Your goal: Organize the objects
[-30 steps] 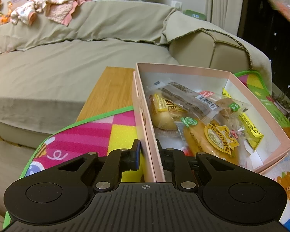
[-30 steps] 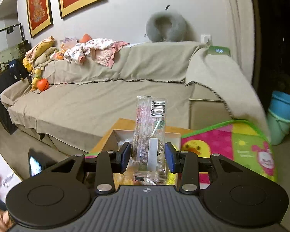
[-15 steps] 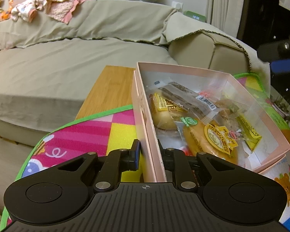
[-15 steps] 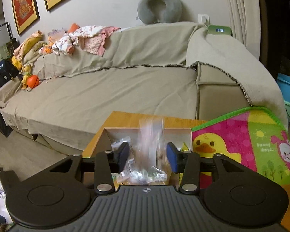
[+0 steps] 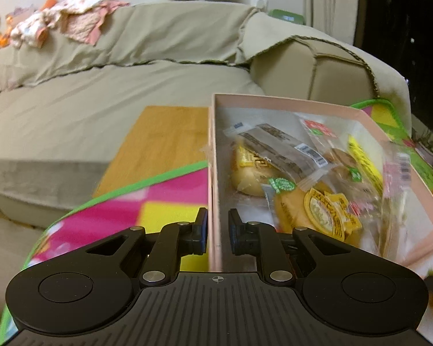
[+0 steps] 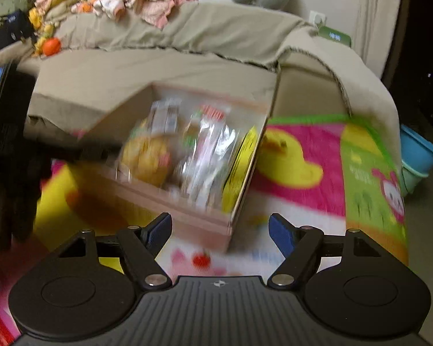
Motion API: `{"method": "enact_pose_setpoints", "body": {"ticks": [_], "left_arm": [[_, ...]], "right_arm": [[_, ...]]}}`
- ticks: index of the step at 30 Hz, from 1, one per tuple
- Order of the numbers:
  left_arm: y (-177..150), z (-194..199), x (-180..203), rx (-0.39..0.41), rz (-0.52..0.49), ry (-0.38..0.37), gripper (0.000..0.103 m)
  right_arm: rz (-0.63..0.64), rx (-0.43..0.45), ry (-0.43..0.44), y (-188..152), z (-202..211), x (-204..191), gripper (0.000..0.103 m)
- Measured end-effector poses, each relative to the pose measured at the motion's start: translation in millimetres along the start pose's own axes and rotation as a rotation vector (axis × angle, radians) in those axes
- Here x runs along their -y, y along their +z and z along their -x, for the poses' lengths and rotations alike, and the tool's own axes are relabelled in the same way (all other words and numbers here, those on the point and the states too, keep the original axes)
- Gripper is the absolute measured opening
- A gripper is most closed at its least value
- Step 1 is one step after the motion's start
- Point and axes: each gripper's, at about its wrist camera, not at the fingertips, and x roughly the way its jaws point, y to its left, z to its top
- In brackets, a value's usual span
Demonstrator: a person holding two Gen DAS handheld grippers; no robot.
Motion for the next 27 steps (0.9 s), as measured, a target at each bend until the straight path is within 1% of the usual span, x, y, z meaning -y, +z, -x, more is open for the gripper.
{"method": "enact_pose_setpoints", "body": {"ticks": [1,3,4,5,6,7,8,10,11,13,14,15,16,17,19,20,22,25,27], "left_arm": [[3.8,-5.7,7.3,0.004,-0.013,-0.015,0.017],[11.1,-16.5,18.1,0.004,-0.047,-0.057,0.013],[12.9,-19.1,20.3,0.005,-0.069,-0.053,0.016],[13.3,-19.8,20.6,0.013,-0.09,-0.034,0.028],[12.3,-19.2,17.7,0.023,-0.101,-0.018,0.038],[11.6,-18.9,14.5,0.038,-0.108,-0.002,0.05],[10.9,-17.7,11.9,0.061,-0.114,0.022,0.054],[10.6,-15.3,10.2,0.086,-0.133,0.076,0.055],[10.2,-12.7,9.9,0.093,-0.139,0.089,0.057],[11.0,-1.2,5.8,0.101,-0.125,0.071,0.057],[9.8,10.3,5.1,0.126,-0.117,0.065,0.057],[6.6,24.3,5.5,0.162,-0.119,0.063,0.057],[1.9,39.4,7.4,0.198,-0.123,0.068,0.057],[-6.6,57.2,10.1,0.235,-0.124,0.073,0.054],[-22.1,82.7,14.6,0.273,-0.121,0.064,0.053],[-33.1,93.7,17.4,0.276,-0.119,0.047,0.053],[-56.2,104.4,23.3,0.24,-0.124,0.021,0.053],[-88.9,107.2,36.2,0.167,-0.135,0.025,0.053],[-104.5,105.9,41.5,0.139,-0.133,0.016,0.053]], "right_arm": [[0.001,0.001,-0.03,-7.6,-4.1,1.0,0.074],[-0.015,0.012,-0.103,-12.8,-13.7,6.7,0.075],[-0.047,0.005,-0.109,-13.3,-18.7,13.0,0.075],[-0.089,0.004,-0.107,-13.8,-21.7,19.9,0.075],[-0.125,0.008,-0.11,-15.0,-23.5,25.6,0.075],[-0.144,0.016,-0.113,-16.3,-24.2,29.5,0.075],[-0.155,0.025,-0.12,-17.3,-24.6,31.3,0.075],[-0.169,0.037,-0.132,-18.2,-26.5,33.1,0.075],[-0.175,0.042,-0.144,-18.3,-26.7,33.0,0.075],[-0.2,0.062,-0.15,-18.8,-21.6,33.0,0.079],[-0.217,0.074,-0.141,-20.2,-16.1,33.0,0.089],[-0.232,0.086,-0.133,-22.9,-9.8,32.3,0.101],[-0.245,0.107,-0.128,-27.1,-1.4,29.7,0.103],[-0.249,0.124,-0.131,-32.5,5.7,26.3,0.103],[-0.232,0.109,-0.133,-41.0,12.5,17.9,0.103],[-0.226,0.095,-0.131,-45.6,14.3,14.1,0.103],[-0.225,0.076,-0.127,-58.4,17.1,5.5,0.103],[-0.219,0.058,-0.138,-73.6,13.4,-5.1,0.103],[-0.202,0.025,-0.175,-81.3,4.4,-11.0,0.103]]}}
